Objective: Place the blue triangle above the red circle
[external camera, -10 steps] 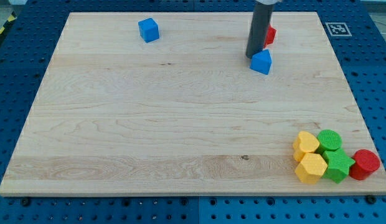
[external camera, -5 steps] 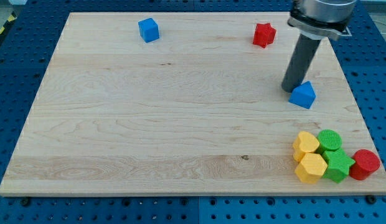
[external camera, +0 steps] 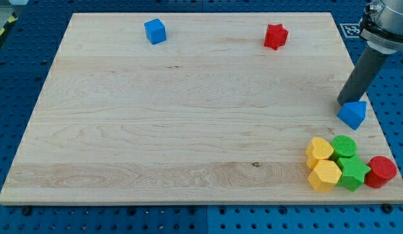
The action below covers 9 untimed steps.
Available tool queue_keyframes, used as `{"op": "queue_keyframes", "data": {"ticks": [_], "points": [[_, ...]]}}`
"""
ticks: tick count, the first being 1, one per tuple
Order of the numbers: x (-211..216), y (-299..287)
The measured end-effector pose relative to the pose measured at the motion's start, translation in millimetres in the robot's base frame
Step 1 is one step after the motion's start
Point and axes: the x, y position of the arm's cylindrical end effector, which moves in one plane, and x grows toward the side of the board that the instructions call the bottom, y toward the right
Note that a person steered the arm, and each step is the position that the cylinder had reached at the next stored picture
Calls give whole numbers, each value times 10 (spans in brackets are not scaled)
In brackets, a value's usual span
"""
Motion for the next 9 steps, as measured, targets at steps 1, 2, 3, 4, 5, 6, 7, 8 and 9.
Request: {"op": "queue_keyframes", "data": {"ticks": [1, 2, 3, 4, 5, 6, 7, 8, 9], "points": [[123, -21], [285, -55], [395, 54], [409, 258], [508, 331], [517, 331], [517, 303], [545, 246], [586, 238]]}}
